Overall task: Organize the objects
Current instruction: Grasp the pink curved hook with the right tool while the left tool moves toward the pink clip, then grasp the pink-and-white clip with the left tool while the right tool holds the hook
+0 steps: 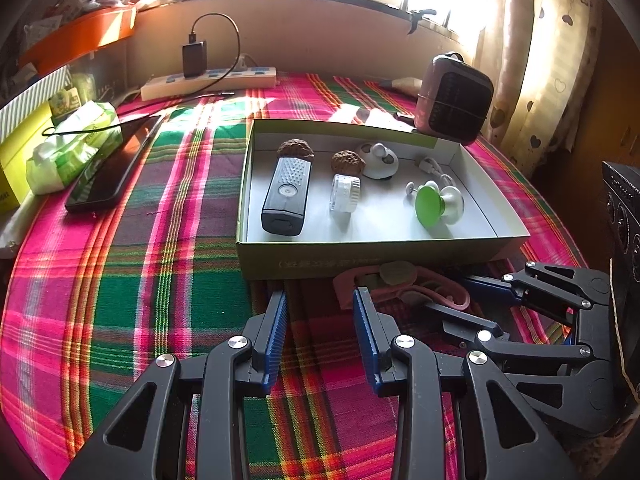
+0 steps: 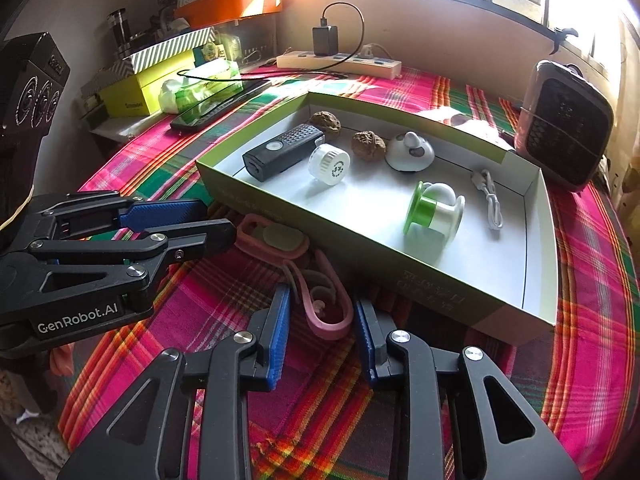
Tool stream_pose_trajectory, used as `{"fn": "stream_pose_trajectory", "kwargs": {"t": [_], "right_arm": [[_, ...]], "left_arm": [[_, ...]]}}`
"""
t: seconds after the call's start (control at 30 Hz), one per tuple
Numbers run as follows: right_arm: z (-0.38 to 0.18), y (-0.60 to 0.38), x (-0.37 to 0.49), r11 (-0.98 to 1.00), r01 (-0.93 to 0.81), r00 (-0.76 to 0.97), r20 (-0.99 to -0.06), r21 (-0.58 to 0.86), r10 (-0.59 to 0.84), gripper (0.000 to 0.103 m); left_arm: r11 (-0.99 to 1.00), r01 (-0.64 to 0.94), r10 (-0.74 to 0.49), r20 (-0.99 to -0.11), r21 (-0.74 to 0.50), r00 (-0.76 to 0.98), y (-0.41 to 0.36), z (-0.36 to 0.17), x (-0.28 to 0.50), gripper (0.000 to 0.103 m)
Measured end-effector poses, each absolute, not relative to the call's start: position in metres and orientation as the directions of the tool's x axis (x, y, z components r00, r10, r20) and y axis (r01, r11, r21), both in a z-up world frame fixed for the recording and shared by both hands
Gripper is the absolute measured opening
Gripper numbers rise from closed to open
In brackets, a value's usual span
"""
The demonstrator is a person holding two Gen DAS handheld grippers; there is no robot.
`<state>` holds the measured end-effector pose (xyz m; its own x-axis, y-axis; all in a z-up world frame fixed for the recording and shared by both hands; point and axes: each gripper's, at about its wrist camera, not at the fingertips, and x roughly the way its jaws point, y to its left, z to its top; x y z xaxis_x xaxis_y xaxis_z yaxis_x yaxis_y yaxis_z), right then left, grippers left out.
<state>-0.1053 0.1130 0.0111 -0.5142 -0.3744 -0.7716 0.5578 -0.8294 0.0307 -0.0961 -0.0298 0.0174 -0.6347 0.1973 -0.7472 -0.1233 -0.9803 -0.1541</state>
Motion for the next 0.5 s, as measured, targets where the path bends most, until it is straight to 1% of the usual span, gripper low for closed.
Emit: {"fn": "stream_pose_trajectory", "kwargs": {"t": [0.1, 0.5], "right_arm": [[0.011, 0.116, -0.104, -0.832, 0.553, -0.516, -0.771, 0.033, -0.374, 0.027], [0.011, 0.141, -0.096, -0.873, 0.487, -0.544, -0.771, 0.033, -0.332, 0.027]], "left_arm": [[-0.98, -0.124, 0.199, -0.751, -0.156, -0.63, -0.029, 0.016, -0.097, 0.032], [-0.973, -0.166, 0.229, -0.747, -0.16, -0.624, -0.023, 0.016, -0.1, 0.032]]}}
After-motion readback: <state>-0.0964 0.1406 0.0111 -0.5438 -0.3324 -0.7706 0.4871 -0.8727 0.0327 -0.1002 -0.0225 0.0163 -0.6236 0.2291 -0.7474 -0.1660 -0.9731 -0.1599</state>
